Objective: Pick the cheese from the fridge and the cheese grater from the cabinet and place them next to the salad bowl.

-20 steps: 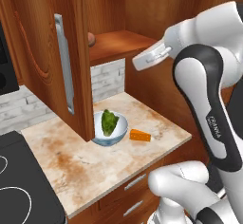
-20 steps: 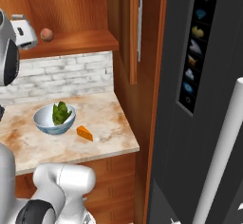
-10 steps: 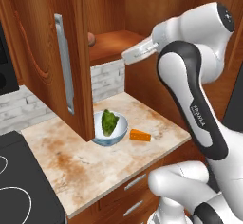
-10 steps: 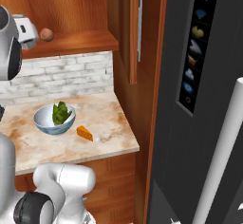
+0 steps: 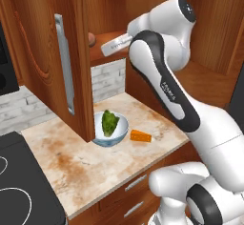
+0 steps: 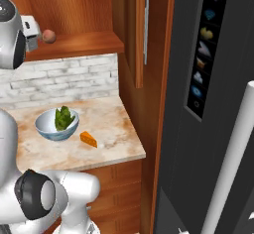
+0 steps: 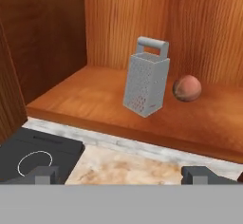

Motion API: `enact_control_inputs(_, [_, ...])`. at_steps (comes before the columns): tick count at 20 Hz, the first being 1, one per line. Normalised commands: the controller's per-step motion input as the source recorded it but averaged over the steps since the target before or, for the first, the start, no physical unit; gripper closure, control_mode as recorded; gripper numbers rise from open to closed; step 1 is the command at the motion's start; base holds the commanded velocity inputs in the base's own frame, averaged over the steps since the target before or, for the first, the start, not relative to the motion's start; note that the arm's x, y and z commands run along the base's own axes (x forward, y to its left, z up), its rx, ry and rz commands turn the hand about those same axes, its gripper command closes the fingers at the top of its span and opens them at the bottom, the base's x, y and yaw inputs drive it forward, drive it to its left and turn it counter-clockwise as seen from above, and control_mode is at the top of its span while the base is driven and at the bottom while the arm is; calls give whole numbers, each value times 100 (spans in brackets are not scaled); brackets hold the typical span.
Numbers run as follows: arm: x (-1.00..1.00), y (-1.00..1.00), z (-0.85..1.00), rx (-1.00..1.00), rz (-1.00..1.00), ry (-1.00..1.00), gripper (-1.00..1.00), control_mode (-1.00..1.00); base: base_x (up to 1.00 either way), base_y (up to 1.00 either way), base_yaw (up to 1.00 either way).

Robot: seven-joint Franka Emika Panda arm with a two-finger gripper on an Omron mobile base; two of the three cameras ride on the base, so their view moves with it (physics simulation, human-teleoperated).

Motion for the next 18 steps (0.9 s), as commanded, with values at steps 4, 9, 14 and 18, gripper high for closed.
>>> enact_control_inputs(4, [46, 48, 0, -1, 0, 15, -100, -100, 0, 0, 0])
enact_control_inputs(9, [45, 38, -1, -3, 0, 14, -100, -100, 0, 0, 0])
enact_control_inputs(14, [33, 7, -4, 0, 0, 0, -100, -100, 0, 0, 0])
enact_control_inputs(18, [20, -5, -17, 0, 0, -14, -100, -100, 0, 0, 0])
